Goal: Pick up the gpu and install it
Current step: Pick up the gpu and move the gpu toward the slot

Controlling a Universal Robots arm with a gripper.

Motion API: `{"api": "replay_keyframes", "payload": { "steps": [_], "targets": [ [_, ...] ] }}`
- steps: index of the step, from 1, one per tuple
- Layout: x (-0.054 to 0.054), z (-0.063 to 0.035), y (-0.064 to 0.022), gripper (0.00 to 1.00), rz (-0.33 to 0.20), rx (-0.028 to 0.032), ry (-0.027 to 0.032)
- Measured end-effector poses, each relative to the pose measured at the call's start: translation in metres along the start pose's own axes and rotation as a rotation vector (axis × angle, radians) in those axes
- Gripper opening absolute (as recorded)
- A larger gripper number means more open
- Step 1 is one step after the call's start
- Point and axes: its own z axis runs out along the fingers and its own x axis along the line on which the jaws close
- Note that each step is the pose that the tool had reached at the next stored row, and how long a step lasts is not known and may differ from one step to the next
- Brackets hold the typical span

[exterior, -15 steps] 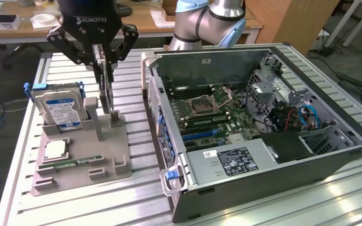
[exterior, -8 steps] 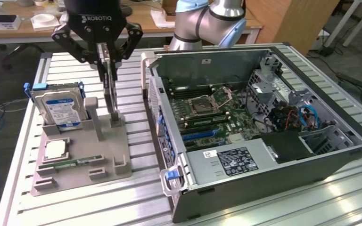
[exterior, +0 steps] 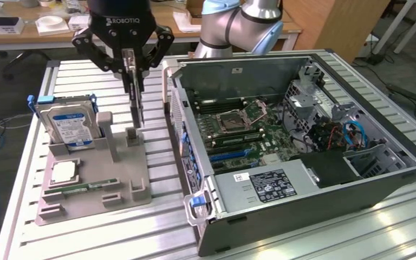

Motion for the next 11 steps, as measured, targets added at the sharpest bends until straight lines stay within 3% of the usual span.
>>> {"api": "replay_keyframes", "payload": {
  "steps": [11],
  "targets": [
    [-0.018,-0.0001,0.0004,0.26,0.000,0.0001,0.0001]
  ]
}}
